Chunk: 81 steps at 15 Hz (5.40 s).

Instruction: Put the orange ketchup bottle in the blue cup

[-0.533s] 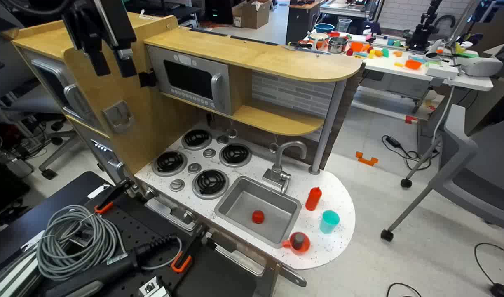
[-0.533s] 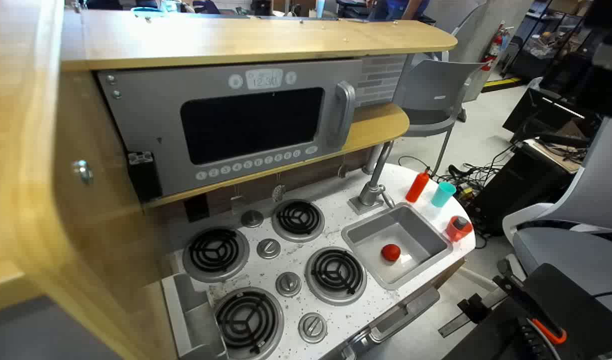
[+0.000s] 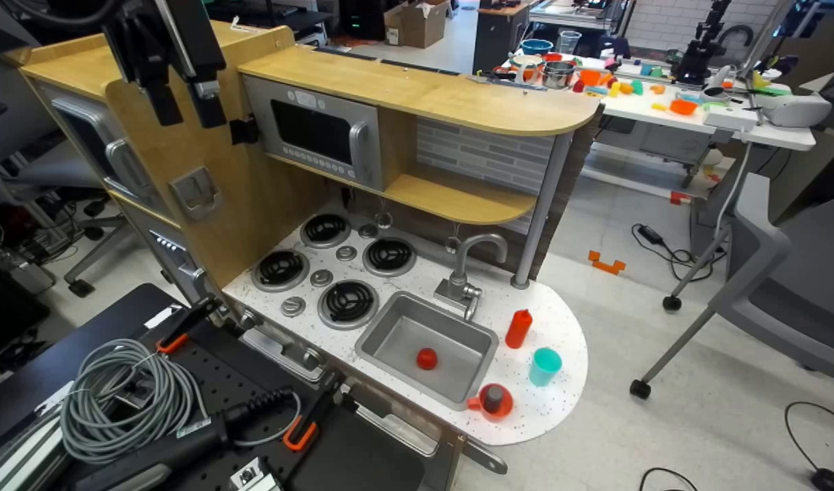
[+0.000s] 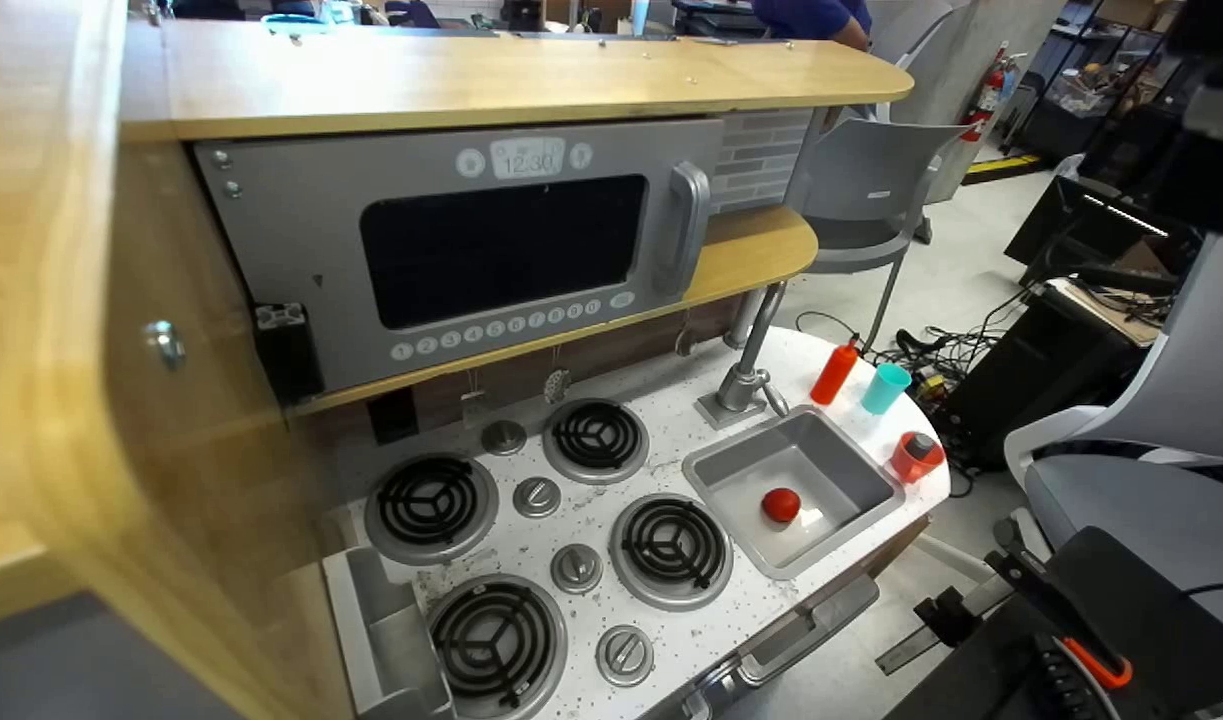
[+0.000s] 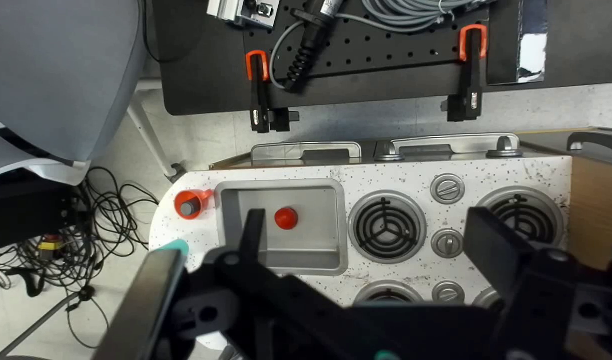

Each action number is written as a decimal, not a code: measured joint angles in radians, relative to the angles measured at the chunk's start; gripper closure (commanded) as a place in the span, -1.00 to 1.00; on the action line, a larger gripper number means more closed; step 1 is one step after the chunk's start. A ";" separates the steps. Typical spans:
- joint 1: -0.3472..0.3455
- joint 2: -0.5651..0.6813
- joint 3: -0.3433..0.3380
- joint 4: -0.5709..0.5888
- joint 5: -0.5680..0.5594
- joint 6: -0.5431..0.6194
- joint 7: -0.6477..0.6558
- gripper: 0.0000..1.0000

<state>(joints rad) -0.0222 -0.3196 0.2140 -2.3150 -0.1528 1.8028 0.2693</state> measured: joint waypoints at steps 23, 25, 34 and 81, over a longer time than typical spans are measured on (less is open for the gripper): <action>-0.003 -0.004 -0.107 0.003 -0.067 0.040 -0.132 -1.00; -0.022 -0.003 -0.193 0.015 -0.071 0.088 -0.260 -1.00; -0.137 0.194 -0.548 0.184 0.078 0.310 -0.884 -1.00; -0.362 1.367 -0.310 1.016 0.158 0.487 -1.083 -1.00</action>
<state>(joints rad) -0.3839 1.0475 -0.0956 -1.2994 0.0055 2.2903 -0.8139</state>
